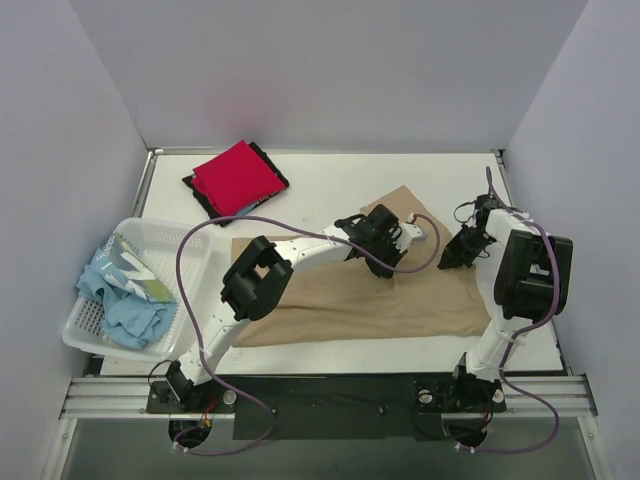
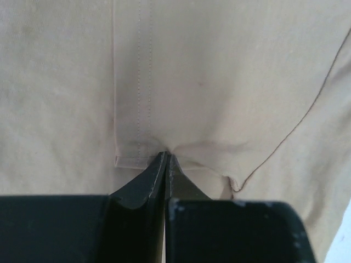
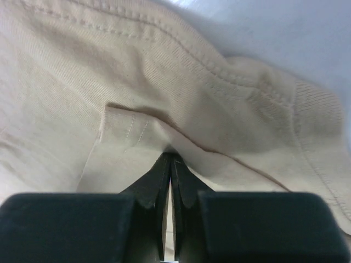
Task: Fold and stack the t-shirts
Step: Fold the flattened tshirt in 1/3 of the way, then grap the side of the flattened tshirt furthest away from the robot with both arms
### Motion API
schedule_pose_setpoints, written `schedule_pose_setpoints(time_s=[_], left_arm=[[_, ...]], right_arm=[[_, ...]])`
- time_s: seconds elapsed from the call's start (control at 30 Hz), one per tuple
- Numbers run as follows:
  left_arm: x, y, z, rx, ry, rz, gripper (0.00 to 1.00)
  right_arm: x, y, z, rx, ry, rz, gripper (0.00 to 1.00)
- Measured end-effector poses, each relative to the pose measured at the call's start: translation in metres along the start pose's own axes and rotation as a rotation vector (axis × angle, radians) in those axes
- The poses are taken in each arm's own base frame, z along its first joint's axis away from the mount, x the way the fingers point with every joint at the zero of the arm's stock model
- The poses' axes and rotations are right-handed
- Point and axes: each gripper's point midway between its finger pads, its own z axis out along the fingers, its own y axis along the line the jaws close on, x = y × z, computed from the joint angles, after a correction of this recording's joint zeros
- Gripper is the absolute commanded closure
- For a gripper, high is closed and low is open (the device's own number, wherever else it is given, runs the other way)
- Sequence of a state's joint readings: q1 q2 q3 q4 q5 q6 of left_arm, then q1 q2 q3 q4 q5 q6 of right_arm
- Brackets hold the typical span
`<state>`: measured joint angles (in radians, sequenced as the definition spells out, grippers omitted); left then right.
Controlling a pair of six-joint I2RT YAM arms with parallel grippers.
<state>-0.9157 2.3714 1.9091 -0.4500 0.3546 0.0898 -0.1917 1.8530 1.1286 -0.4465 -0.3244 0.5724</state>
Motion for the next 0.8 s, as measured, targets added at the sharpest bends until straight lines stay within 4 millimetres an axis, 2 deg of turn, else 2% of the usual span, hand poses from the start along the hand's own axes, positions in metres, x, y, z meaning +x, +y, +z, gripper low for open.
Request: schedule_pose_setpoints(time_s=[0.07, 0.17, 0.27, 0.33, 0.37, 0.4, 0.43, 0.47, 0.5, 0.6, 0.7, 0.77, 0.8], left_arm=[[-0.001, 0.005, 0.0, -0.026, -0.003, 0.004, 1.0], [-0.002, 0.011, -0.001, -0.06, 0.002, 0.015, 0.99], [-0.001, 0.018, -0.007, -0.092, 0.017, 0.055, 0.9], [0.002, 0.021, -0.014, -0.096, 0.044, 0.081, 0.77], [0.004, 0.022, -0.02, -0.095, 0.06, 0.093, 0.66], [0.004, 0.024, -0.027, -0.09, 0.071, 0.102, 0.6], [0.002, 0.025, -0.036, -0.084, 0.074, 0.11, 0.53], [-0.001, 0.026, -0.047, -0.077, 0.071, 0.111, 0.5], [-0.005, 0.028, -0.061, -0.073, 0.063, 0.111, 0.45], [-0.022, 0.048, -0.112, -0.089, 0.0, 0.089, 0.41], [-0.025, 0.09, -0.178, -0.176, -0.067, 0.056, 0.4], [-0.014, 0.129, -0.223, -0.27, -0.093, 0.017, 0.4], [-0.006, 0.143, -0.237, -0.306, -0.092, -0.003, 0.4]], right_arm=[[-0.005, -0.004, -0.002, 0.019, -0.017, 0.002, 1.0], [-0.012, -0.01, -0.004, 0.04, -0.034, 0.01, 1.0], [-0.019, -0.01, -0.009, 0.04, -0.049, 0.012, 1.0], [-0.027, -0.005, -0.015, 0.03, -0.068, -0.001, 0.91], [-0.033, 0.0, -0.019, 0.022, -0.082, -0.012, 0.78], [-0.04, 0.007, -0.024, 0.01, -0.102, -0.031, 0.72], [-0.048, 0.017, -0.031, -0.006, -0.128, -0.055, 0.62], [-0.057, 0.028, -0.04, -0.025, -0.158, -0.086, 0.58], [-0.067, 0.041, -0.05, -0.046, -0.191, -0.12, 0.46], [-0.097, 0.087, -0.086, -0.122, -0.308, -0.237, 0.36], [-0.127, 0.139, -0.124, -0.196, -0.433, -0.37, 0.33], [-0.14, 0.167, -0.135, -0.224, -0.482, -0.445, 0.33], [-0.145, 0.179, -0.135, -0.232, -0.494, -0.476, 0.33]])
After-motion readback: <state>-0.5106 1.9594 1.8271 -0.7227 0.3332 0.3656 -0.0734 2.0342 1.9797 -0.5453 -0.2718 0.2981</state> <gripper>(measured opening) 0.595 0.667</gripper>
